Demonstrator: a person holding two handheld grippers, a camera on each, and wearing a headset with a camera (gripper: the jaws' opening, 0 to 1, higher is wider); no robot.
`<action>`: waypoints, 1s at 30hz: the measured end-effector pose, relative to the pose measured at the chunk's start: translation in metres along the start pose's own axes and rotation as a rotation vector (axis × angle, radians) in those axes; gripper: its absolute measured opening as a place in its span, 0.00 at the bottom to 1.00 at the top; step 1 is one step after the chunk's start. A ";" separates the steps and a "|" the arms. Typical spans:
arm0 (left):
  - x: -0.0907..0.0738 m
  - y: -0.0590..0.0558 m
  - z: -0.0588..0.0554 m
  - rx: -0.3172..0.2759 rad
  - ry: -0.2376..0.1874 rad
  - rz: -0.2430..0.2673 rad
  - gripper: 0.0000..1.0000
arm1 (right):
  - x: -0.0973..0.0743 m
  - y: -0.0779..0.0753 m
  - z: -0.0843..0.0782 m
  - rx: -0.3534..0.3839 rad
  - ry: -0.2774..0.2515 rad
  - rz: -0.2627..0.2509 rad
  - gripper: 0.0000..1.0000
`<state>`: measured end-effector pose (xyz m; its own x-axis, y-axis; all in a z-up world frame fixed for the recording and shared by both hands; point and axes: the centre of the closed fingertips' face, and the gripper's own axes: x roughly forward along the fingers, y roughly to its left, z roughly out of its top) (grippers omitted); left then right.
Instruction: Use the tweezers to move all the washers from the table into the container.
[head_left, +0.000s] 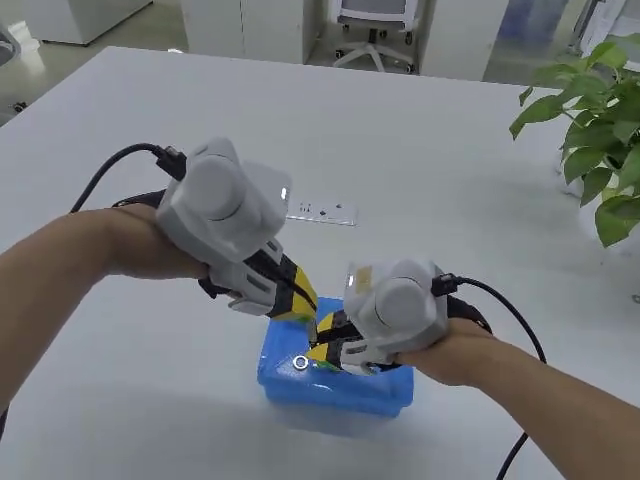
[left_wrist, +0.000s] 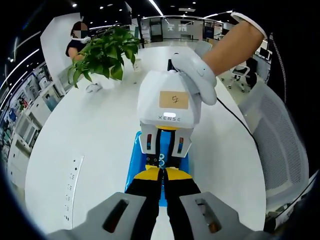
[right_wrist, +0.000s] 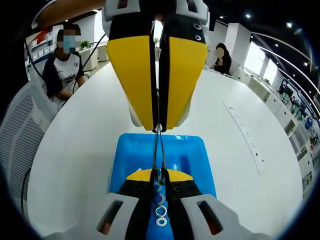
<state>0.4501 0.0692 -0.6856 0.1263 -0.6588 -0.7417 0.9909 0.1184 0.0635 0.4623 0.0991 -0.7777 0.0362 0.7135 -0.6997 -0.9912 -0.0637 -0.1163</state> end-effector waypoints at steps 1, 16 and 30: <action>0.001 0.001 -0.002 -0.001 0.001 -0.001 0.05 | 0.001 -0.001 -0.001 0.000 0.001 0.001 0.10; 0.010 0.013 -0.015 -0.011 0.002 -0.014 0.05 | 0.014 -0.007 -0.010 0.011 0.010 0.017 0.10; 0.012 0.012 -0.017 -0.009 0.008 -0.017 0.05 | 0.016 -0.007 -0.012 0.008 0.018 0.022 0.11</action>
<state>0.4629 0.0751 -0.7049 0.1093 -0.6548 -0.7479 0.9924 0.1145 0.0448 0.4708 0.1030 -0.7964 0.0171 0.6993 -0.7146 -0.9927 -0.0736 -0.0957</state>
